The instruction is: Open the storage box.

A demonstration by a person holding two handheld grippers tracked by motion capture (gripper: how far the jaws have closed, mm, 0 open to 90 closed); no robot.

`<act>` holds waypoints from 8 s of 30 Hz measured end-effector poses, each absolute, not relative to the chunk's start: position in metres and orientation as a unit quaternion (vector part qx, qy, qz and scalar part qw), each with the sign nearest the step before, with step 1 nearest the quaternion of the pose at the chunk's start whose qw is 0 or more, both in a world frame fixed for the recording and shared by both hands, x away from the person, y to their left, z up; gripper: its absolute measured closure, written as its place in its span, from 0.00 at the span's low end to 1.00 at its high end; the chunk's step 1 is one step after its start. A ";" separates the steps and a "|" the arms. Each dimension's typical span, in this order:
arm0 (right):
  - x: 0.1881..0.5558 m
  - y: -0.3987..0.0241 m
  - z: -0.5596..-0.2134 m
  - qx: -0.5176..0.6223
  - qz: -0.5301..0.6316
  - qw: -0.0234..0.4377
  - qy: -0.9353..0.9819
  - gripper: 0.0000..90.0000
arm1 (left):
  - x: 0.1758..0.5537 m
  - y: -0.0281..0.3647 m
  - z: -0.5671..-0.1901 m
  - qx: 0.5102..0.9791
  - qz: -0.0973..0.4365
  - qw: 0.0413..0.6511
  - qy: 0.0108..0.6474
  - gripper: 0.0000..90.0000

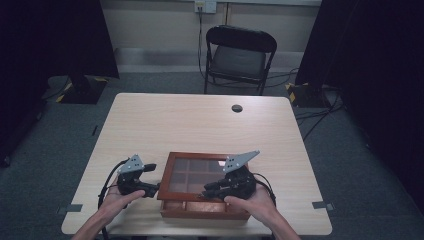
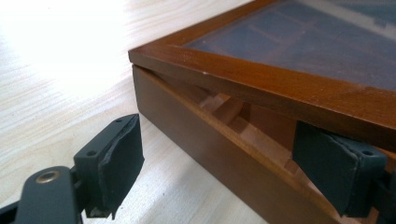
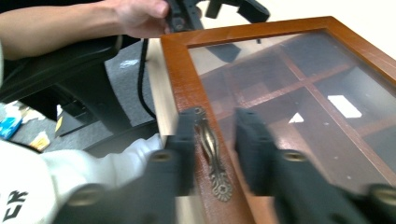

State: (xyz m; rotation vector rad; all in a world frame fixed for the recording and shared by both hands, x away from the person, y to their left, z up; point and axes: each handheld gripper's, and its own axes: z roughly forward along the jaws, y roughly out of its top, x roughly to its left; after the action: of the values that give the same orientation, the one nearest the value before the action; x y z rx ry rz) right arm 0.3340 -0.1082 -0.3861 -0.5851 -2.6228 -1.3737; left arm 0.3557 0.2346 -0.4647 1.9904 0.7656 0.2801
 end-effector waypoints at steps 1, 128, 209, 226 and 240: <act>0.334 -0.108 -0.386 -0.193 -0.454 0.062 -0.867 0.73 | 0.356 0.235 -0.465 0.814 0.115 0.475 0.313 0.18; 0.421 -0.202 -0.378 -0.339 -0.570 -0.082 -0.744 0.52 | 0.427 0.210 -0.413 0.749 0.107 0.575 0.313 0.58; 0.468 -0.197 -0.440 -0.397 -0.525 -0.085 -0.748 0.55 | 0.467 0.205 -0.445 0.746 0.090 0.553 0.359 0.63; 0.474 -0.197 -0.447 -0.417 -0.521 -0.082 -0.740 0.55 | 0.474 0.205 -0.456 0.752 0.082 0.534 0.378 0.61; 0.480 -0.196 -0.454 -0.432 -0.518 -0.075 -0.734 0.54 | 0.477 0.205 -0.464 0.751 0.075 0.527 0.390 0.61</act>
State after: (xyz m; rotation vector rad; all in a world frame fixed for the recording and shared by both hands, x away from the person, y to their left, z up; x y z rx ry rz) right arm 0.4800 -0.1964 -0.4544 -1.4256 -2.4242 -1.7105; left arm 0.4774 0.2045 -0.4638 1.7955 0.9331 0.1802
